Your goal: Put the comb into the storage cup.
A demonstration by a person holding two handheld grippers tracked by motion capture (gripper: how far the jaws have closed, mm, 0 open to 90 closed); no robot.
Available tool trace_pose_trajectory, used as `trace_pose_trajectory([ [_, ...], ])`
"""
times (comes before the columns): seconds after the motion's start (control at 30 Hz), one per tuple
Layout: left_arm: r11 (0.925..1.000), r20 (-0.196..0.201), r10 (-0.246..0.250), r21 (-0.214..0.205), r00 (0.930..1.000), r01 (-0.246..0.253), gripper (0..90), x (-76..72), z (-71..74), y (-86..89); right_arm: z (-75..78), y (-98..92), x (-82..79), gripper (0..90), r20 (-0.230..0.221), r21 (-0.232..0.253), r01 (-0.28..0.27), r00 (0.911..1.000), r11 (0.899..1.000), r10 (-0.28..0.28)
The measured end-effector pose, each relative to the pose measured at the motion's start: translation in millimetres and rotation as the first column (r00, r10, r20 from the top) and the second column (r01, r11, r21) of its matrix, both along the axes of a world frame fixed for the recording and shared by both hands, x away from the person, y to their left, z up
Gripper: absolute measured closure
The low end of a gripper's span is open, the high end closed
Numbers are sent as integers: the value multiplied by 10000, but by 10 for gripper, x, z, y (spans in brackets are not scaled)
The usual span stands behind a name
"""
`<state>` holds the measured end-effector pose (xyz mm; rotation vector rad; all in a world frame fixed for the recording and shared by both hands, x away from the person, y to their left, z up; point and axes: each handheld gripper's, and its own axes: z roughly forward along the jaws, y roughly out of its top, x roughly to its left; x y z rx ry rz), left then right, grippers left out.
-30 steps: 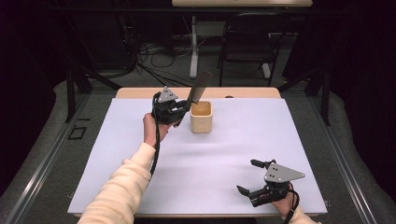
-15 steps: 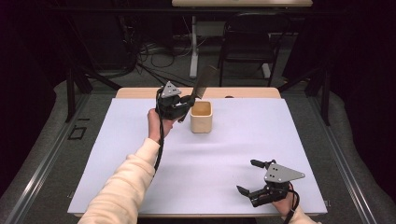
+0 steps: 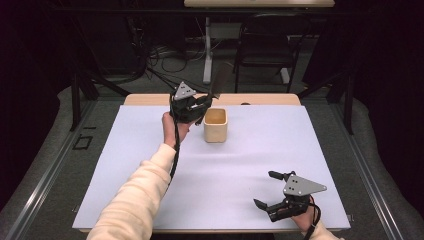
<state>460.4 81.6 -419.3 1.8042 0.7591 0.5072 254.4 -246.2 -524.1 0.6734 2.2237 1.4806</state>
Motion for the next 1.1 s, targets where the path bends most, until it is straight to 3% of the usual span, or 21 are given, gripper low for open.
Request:
trace_pose_trajectory([
  [0.53,9989,274,320,-342,9991,-310,719,123,-48,-124,-1,4,-4,10,-51,43,-43,10000,10000,43],
  [0.73,9967,229,546,-611,9982,-531,720,167,-87,-137,0,4,-4,10,-52,8,-49,10000,10000,49],
  [0.87,9921,87,726,-1036,9973,-713,720,201,-135,-146,2,0,4,9,39,-40,-77,10000,10000,77],
  [1.1,9910,188,735,-1135,9971,-710,720,224,-168,-161,0,5,0,9,-32,-3,-72,10000,10000,72],
])
